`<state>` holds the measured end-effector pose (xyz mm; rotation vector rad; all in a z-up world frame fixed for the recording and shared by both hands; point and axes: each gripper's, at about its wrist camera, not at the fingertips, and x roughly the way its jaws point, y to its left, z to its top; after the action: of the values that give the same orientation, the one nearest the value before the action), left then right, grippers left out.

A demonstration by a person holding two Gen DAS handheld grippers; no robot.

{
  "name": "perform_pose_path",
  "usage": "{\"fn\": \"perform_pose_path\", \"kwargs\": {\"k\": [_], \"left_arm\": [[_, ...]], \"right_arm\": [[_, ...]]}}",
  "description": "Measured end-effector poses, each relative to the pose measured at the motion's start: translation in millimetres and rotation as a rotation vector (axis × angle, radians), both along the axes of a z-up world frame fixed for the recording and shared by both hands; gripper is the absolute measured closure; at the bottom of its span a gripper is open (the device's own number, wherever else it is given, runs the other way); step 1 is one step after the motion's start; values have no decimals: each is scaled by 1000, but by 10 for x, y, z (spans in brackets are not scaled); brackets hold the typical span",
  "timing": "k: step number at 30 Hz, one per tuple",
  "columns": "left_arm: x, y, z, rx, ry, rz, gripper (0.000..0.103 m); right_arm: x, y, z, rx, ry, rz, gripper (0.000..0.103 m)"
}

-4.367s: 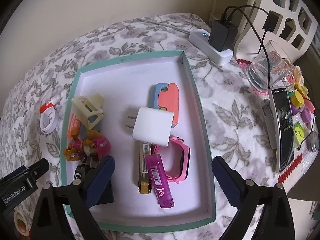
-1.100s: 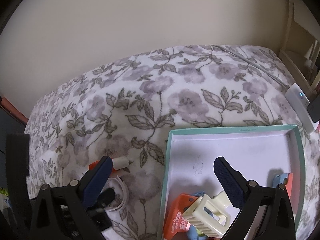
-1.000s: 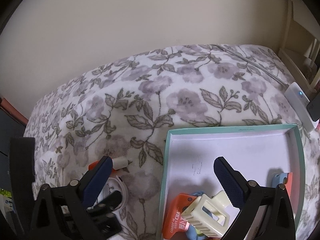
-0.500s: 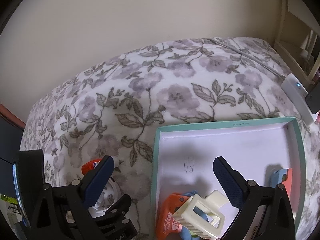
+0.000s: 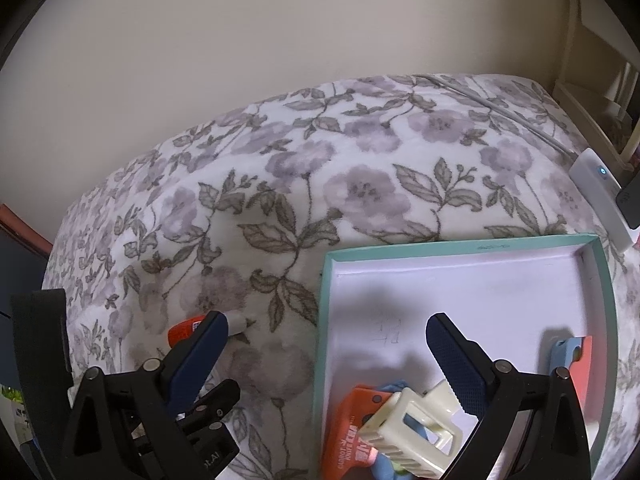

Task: Organize rigid objects
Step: 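Grasp white watch band with left gripper while right gripper grasps red glue tube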

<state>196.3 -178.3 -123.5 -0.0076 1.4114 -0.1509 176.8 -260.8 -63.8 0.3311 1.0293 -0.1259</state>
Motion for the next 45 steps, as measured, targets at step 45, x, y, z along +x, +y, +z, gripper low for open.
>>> {"fn": "perform_pose_path", "kwargs": {"k": [45], "left_arm": [[317, 1760, 72, 64, -2, 313, 50]], "right_arm": [[373, 1043, -504, -176, 62, 318, 12]]}}
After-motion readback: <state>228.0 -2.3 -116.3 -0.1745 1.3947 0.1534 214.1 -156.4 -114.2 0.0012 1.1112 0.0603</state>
